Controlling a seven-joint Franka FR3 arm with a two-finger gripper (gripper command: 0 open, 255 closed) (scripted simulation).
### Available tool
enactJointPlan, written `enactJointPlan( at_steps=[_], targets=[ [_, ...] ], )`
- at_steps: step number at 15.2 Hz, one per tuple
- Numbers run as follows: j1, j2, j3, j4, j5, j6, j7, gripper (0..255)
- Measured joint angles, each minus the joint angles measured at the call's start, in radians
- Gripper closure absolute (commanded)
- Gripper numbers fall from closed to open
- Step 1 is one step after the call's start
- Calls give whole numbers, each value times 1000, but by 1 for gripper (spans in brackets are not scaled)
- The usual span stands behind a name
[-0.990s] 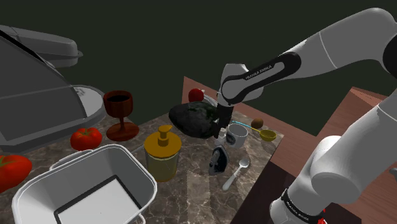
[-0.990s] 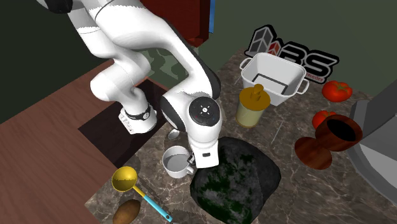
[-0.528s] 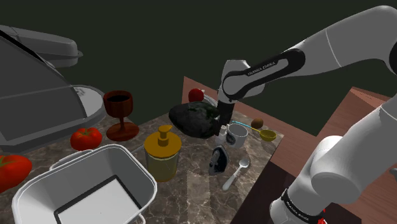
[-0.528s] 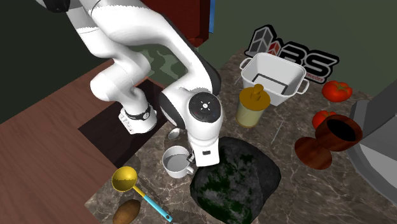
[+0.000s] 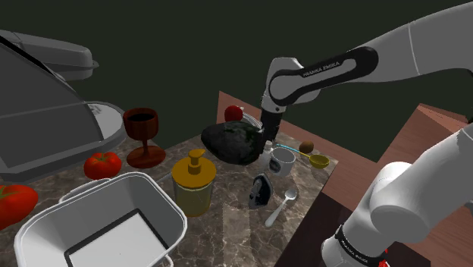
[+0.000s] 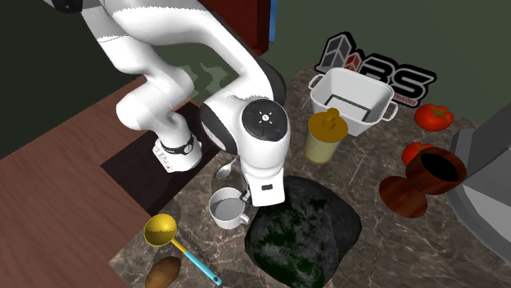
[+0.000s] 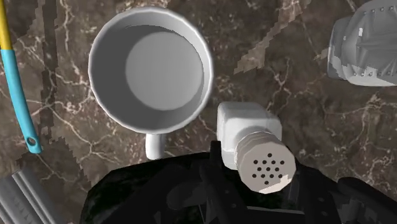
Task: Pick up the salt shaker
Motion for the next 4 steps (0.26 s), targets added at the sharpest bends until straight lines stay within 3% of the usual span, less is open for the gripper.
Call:
enactJointPlan(
  at_steps=[4],
  targets=[
    [-1,-27,2,25,-4,-52,8,255]
  ],
)
